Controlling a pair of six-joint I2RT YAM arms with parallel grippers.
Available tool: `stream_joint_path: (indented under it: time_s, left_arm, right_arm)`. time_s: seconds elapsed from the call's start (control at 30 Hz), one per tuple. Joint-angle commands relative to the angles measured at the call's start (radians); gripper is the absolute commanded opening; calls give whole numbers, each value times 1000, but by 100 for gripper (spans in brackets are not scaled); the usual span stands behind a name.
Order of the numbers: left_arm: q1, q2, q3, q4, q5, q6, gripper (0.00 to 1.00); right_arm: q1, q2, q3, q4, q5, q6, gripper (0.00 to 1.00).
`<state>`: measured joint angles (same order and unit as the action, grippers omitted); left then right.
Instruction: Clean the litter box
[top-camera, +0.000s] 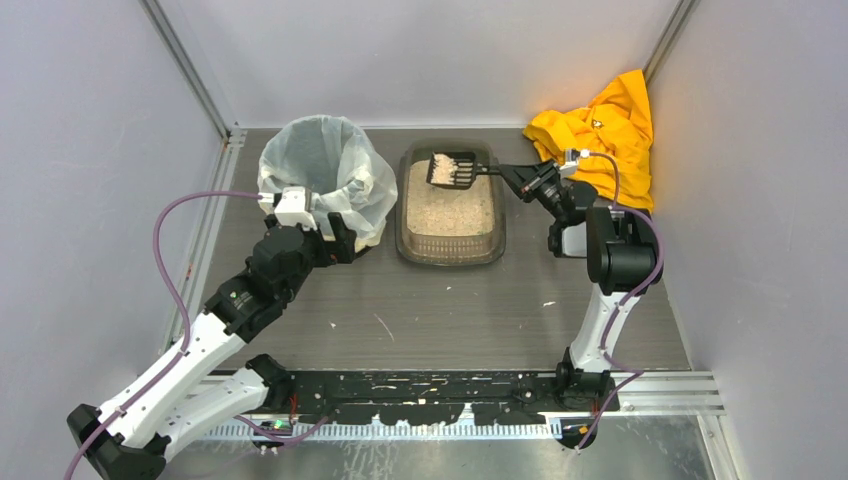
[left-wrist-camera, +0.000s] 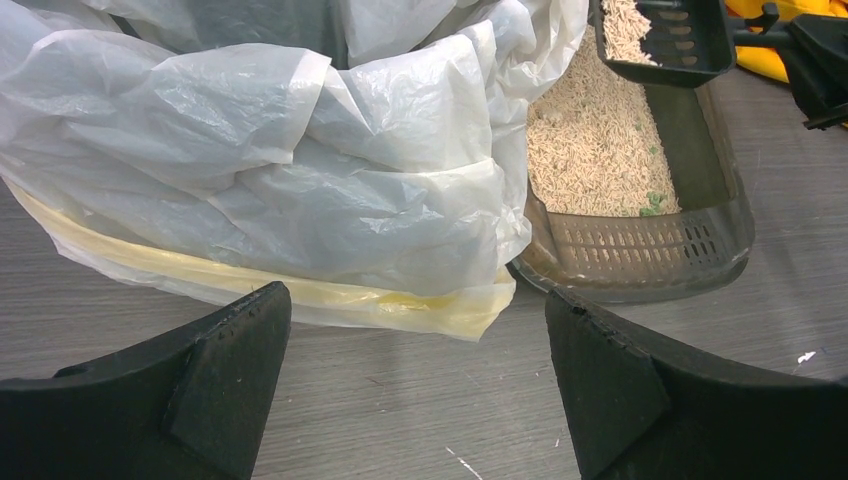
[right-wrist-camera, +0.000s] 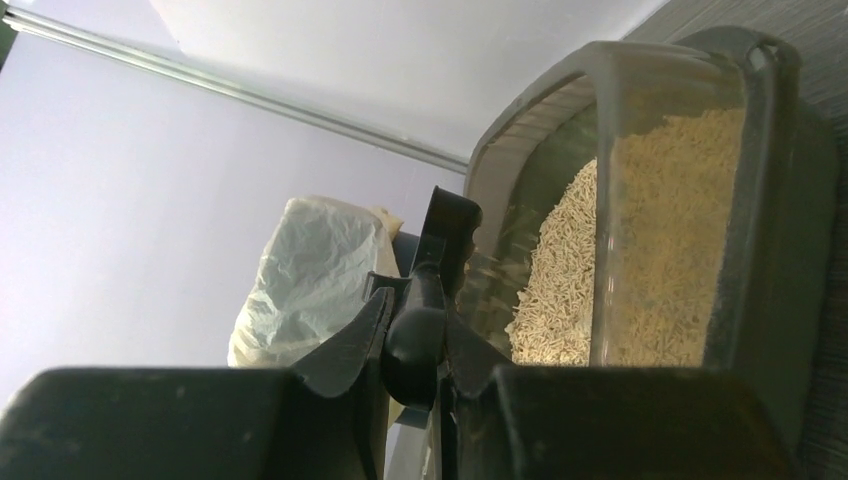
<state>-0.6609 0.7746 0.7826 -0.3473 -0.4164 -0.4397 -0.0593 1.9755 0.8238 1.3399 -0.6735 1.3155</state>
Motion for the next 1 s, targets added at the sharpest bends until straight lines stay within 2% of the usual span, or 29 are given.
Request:
stream_joint_path:
  time_s: [0.0, 0.13, 0.23, 0.3, 0.43, 0.5, 0.6, 0.67, 0.77, 0.9, 0.97]
  left_arm:
    - [3, -15, 7, 53, 1, 3, 97]
    - [3, -20, 7, 53, 3, 4, 97]
    - [2, -15, 4, 60, 3, 4, 97]
    - [3, -6, 4, 63, 3, 4, 97]
    - [2, 8, 16, 53, 25, 1, 97]
    - [2, -1, 8, 53, 15, 1, 97]
    - [2, -10, 6, 55, 7, 1, 97]
    - [3, -14, 8, 53, 7, 1, 97]
    - [2, -13, 1, 62, 13, 4, 97]
    - [2, -15, 1, 57, 8, 2, 97]
    - [2, -12, 0, 62, 10, 4, 97]
  right_arm:
    - [-17, -99, -47, 90, 34, -37, 1]
    - [-74, -70, 2, 94, -22, 19, 1]
    - [-37, -74, -6, 93, -7, -1, 1]
    - [9, -52, 24, 93, -50, 1, 1]
    - [-24, -53, 3, 93, 20, -1, 1]
    - [-13, -35, 47, 94, -36, 28, 1]
    - [-21, -66, 7, 91, 27, -2, 1]
    - [-3, -44, 47, 94, -31, 18, 1]
    - [-15, -77, -5, 91, 59, -10, 1]
    - [13, -49, 50, 94, -37, 32, 1]
    - [-4, -79, -3, 89, 41, -10, 1]
